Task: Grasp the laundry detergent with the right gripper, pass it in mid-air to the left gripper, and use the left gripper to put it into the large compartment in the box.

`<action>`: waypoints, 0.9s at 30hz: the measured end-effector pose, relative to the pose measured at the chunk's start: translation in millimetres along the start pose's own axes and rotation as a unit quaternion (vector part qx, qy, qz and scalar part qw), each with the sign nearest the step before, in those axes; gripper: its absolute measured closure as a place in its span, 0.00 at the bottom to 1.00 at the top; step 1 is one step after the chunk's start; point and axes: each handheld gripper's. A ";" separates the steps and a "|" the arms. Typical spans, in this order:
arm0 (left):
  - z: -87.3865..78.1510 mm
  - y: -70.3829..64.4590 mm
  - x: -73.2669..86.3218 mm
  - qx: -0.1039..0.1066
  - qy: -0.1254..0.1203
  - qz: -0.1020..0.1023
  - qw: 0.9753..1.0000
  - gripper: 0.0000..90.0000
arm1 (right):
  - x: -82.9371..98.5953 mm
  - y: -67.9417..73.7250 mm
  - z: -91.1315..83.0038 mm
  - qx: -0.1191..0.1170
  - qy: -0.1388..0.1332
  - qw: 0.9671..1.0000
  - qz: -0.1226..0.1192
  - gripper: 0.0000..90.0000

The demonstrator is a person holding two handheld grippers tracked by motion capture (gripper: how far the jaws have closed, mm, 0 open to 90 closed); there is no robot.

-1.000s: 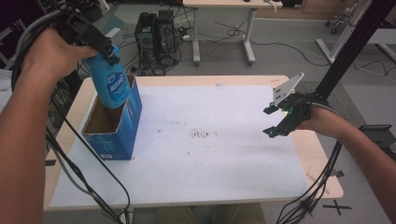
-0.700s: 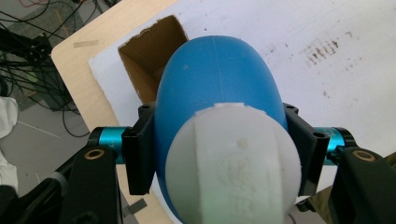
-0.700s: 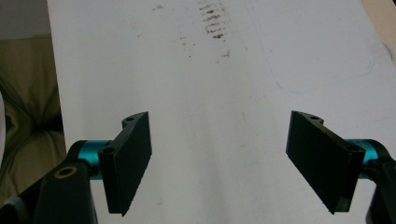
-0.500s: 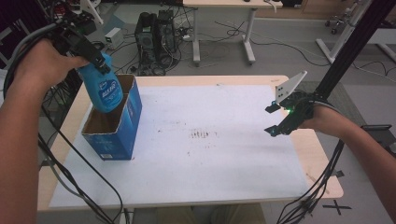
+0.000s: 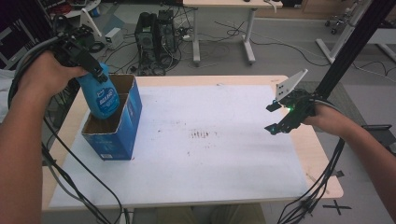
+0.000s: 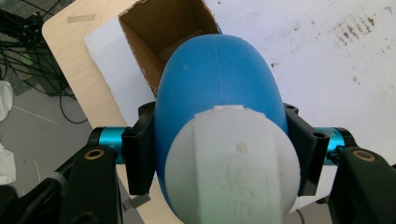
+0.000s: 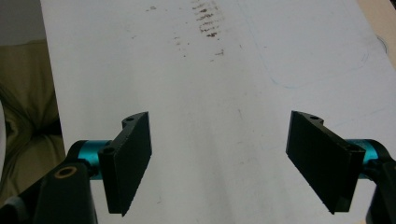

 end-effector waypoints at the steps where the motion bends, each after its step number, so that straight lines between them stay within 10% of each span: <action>1: 1.8 0.8 0.4 -0.001 0.000 0.004 1.000 0.42 | 0.1 -0.1 0.0 0.000 0.001 1.000 0.000 0.24; 27: 75.0 3.4 22.2 0.014 0.013 0.027 0.999 0.42 | 1.3 0.8 -2.6 0.006 -0.007 1.000 -0.002 0.24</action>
Point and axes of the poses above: each handheld gripper's, and its own axes: z roughly forward along the jaws, x roughly out of its underside, y roughly to its left, and after that the axes turned 1 degree about -x, right-handed
